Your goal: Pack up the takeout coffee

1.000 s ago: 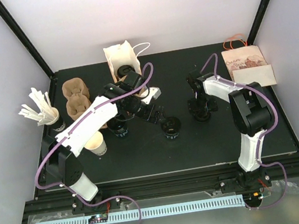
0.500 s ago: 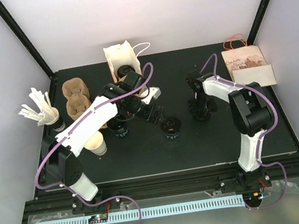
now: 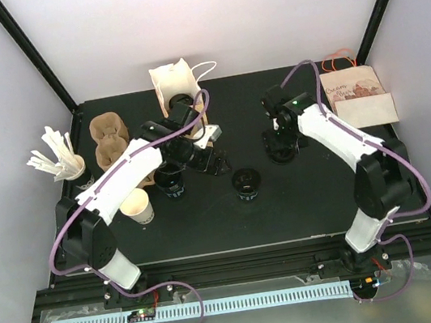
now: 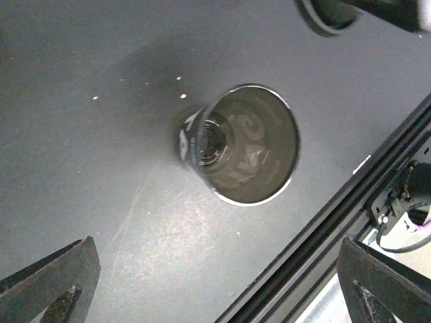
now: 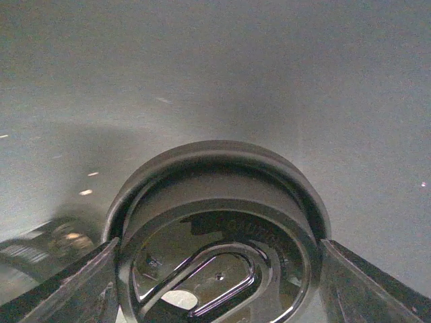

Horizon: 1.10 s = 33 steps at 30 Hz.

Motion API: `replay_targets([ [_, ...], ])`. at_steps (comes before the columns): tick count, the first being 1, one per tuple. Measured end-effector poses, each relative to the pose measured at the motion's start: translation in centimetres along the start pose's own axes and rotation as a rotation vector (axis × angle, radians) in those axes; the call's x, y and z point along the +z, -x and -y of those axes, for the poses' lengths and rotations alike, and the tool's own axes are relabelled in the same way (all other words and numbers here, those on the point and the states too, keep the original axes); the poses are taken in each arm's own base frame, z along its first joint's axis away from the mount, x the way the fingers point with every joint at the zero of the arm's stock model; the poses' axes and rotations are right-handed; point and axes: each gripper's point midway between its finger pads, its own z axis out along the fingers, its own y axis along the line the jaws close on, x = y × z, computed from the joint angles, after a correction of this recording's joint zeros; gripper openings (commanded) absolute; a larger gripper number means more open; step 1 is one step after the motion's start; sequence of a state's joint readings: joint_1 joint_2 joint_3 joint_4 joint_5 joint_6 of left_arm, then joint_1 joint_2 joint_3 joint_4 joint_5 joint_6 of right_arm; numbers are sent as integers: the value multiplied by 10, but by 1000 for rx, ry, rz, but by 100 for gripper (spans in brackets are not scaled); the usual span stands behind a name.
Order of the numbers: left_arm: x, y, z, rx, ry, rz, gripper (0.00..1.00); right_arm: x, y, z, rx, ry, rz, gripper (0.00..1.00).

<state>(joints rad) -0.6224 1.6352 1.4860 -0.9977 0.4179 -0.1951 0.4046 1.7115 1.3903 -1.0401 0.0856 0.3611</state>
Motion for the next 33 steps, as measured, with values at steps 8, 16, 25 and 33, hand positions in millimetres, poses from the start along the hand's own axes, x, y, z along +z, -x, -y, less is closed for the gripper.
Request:
replay_targets([
  [8,-15,6,-28,-82,-16,54,99,-64,-11,-71,-192,131,89,76],
  [16,-18,6,-33,-131,-85,67,98,-62,-41,-109,-310,168,8,77],
  [25,-7,-7,-33,-170,-151,33,95,-41,-55,-126,-380,131,-67,77],
  [33,-8,-6,-35,-174,-154,38,95,-32,-60,-128,-404,94,-88,77],
])
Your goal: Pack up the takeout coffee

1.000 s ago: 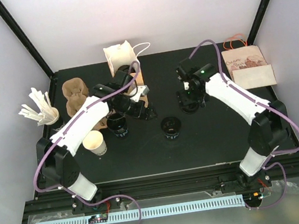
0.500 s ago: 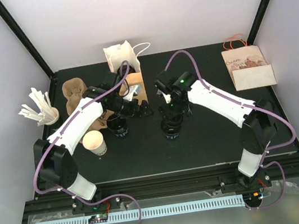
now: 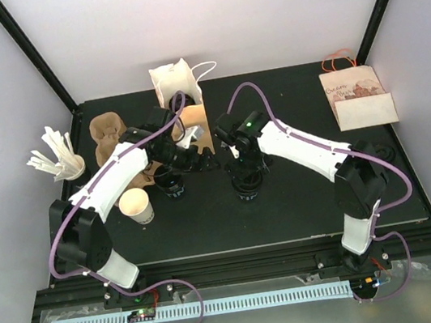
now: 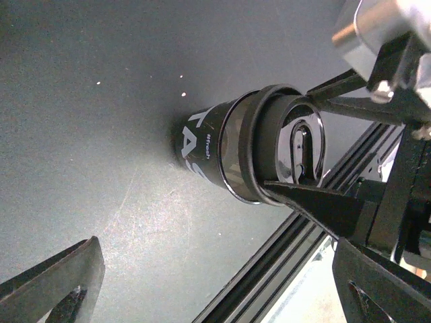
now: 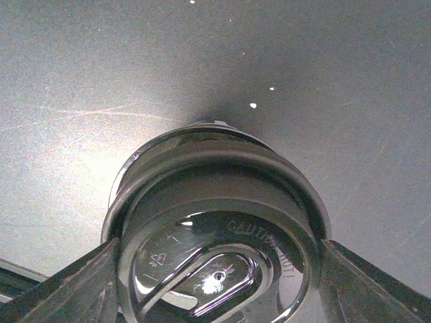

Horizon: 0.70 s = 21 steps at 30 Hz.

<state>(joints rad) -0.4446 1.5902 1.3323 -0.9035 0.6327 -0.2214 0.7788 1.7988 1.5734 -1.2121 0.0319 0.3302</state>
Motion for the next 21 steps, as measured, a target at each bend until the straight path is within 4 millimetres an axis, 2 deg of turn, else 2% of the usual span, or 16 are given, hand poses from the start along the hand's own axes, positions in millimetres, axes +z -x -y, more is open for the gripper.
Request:
replay_targets([
  [11,-2,2,-3,-10,-1,7,92,12,-2,-7,-39,-39,-23,77],
  [21,0,-3,-2,-17,-27,-8,89,11,1,-9,-58,-60,-8,80],
])
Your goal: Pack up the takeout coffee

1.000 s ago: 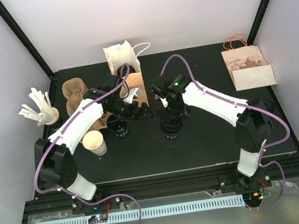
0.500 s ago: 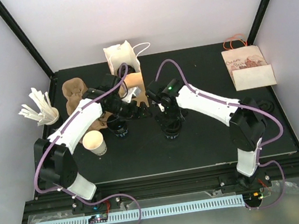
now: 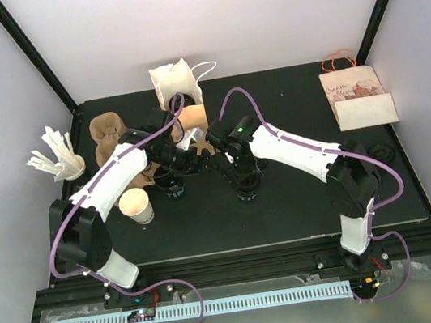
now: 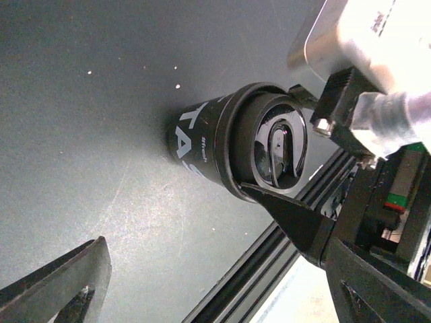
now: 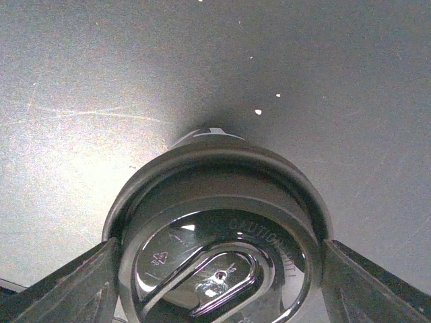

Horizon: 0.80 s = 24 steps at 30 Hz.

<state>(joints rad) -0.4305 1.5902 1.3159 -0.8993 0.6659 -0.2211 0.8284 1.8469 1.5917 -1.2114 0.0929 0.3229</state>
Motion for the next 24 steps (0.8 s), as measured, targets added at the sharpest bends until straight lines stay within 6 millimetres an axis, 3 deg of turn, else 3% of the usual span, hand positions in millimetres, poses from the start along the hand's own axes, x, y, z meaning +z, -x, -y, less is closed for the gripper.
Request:
replay_targets([
  [13,5,-5,-1,-20,-29,-24,86,0,1,-1,-9,2,4,92],
  [18,7,-5,0,-26,-47,-31,69,-6,3,-2,-7,15,19,95],
  [24,15,-9,3,-49,-101,-67,57,-38,11,-12,15,125,121,86],
])
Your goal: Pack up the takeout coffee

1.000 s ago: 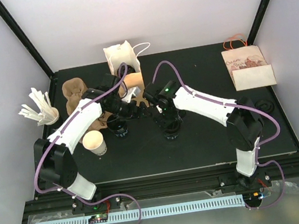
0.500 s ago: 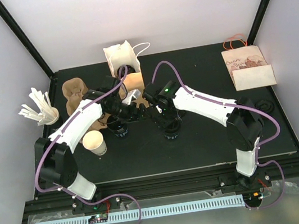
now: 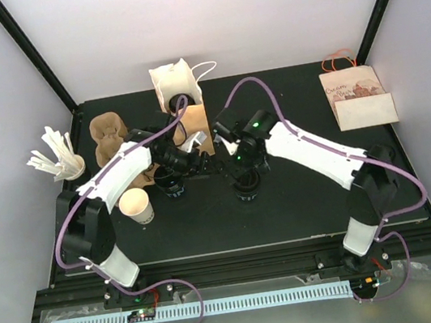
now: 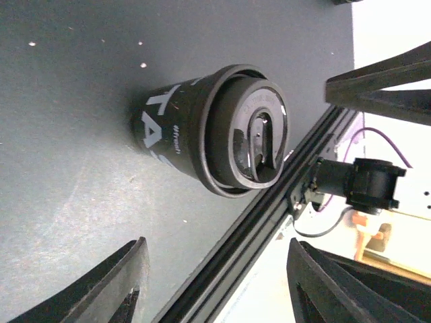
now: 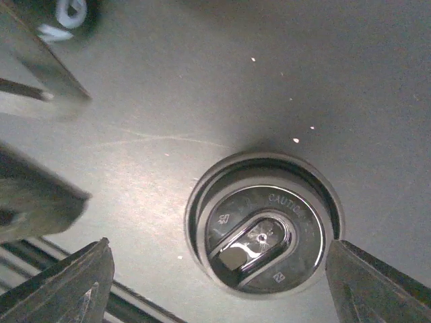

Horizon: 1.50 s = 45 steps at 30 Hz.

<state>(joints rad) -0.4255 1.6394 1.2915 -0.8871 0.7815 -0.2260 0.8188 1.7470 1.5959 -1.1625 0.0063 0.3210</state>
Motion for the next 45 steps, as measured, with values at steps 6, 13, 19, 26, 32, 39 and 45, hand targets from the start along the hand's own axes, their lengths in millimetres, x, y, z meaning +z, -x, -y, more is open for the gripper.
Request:
replay_targets([
  [6,11,-8,3,-28,-74,-52,44,-22,0,18,143,171,98,72],
  [13,31,-20,4,-70,-149,-127,25,4,-30,53,407,379,111,45],
  [19,48,-24,1,-96,-176,-171,27,26,-48,49,513,534,89,45],
  [26,55,-21,-4,-112,-190,-179,22,20,-34,40,490,615,140,38],
  [32,58,-19,-6,-121,-193,-177,22,20,-36,42,488,605,136,46],
  [39,65,-17,-10,-136,-201,-184,22,16,-35,47,478,587,139,53],
  [45,66,-16,-9,-140,-209,-186,21,14,-33,53,479,572,148,38],
])
